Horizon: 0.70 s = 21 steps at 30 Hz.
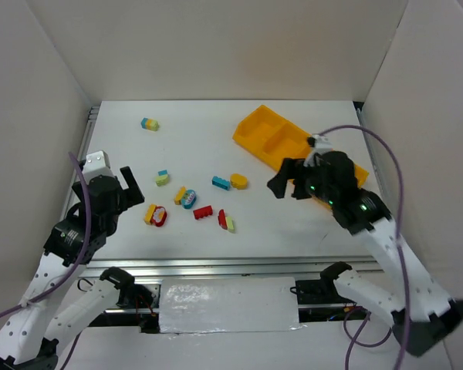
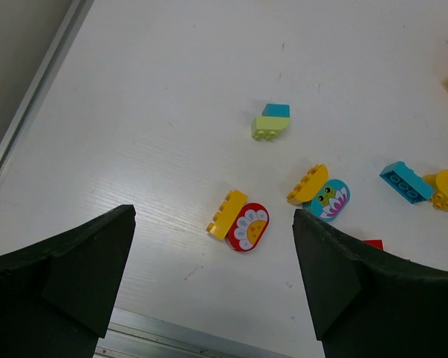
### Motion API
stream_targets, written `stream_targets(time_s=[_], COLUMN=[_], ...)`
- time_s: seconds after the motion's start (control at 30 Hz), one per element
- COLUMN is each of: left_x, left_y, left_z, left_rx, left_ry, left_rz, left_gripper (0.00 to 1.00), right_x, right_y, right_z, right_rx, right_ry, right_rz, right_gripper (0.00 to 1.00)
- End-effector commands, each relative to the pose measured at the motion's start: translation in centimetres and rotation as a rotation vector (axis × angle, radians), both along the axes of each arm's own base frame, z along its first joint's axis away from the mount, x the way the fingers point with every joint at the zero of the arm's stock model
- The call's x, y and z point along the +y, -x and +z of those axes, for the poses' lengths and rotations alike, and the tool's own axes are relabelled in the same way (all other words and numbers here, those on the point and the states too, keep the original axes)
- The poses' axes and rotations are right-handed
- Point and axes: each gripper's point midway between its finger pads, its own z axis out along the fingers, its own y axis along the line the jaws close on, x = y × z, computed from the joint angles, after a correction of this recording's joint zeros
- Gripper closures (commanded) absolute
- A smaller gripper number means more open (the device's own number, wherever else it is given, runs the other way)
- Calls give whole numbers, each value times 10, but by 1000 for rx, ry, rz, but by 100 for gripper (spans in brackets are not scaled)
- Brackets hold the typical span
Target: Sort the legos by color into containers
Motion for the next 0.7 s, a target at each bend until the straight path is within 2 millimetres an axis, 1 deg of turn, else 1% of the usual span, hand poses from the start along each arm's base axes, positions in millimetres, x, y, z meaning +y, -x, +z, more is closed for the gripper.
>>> stream_targets(time_s=[0.0, 0.03, 0.07, 0.1, 0.13, 0.17, 0.2, 0.23, 0.27, 0.3, 0.33, 0.37, 0.4, 0.47, 0.5, 0.53, 0.6, 0.67], left_x=[-2, -2, -3, -4, -3, -3, -2, -3, -2, -2, -3, -3, -3, -4, -4, -5, -6, -8], left_y=[-6, -6, -8, -8, -8, -9, -9, -9, -9, -9, -9, -8, -8, -7, -7, -7, -7, -8], left_z=[4, 3, 2, 2, 1, 0, 0, 0, -1, -1, 0, 2, 2, 4, 4, 4, 4, 3], left_rx=[-24, -24, -19, -16, -9, -2, 1, 2, 1, -2, -6, -16, -20, -30, -31, -31, -30, -26], left_ry=[1, -1, 1, 0, -5, -7, -8, -7, -7, -6, -3, 3, 4, 7, 8, 9, 11, 9], left_rz=[-10, -13, -19, -20, -18, -13, -10, -12, -10, -11, -16, -22, -26, -35, -38, -40, -46, -58], left_gripper=[1, 0, 1, 1, 1, 1, 1, 0, 1, 0, 0, 0, 0, 0, 1, 1, 1, 1], right_x=[55, 60, 69, 79, 85, 88, 89, 91, 93, 92, 97, 98, 100, 100, 102, 100, 105, 105], right_y=[-31, -36, -50, -56, -72, -81, -91, -106, -110, -112, -119, -121, -126, -130, -135, -136, -144, -146], right_z=[-59, -71, -66, -104, -97, -107, -138, -136, -145, -173, -172, -180, -194, -204, -208, -209, -201, -200], right_rx=[171, 189, 182, 288, 247, 259, 331, 304, 322, 375, 370, 385, 406, 416, 398, 388, 317, 288], right_ry=[115, 189, 230, 336, 397, 447, 515, 554, 582, 659, 668, 689, 719, 742, 748, 766, 757, 767], right_rz=[222, 264, 282, 314, 339, 339, 343, 351, 366, 427, 450, 470, 498, 505, 515, 507, 522, 535], right_gripper=[2, 3, 5, 6, 6, 6, 7, 8, 9, 11, 12, 14, 15, 15, 15, 15, 15, 15])
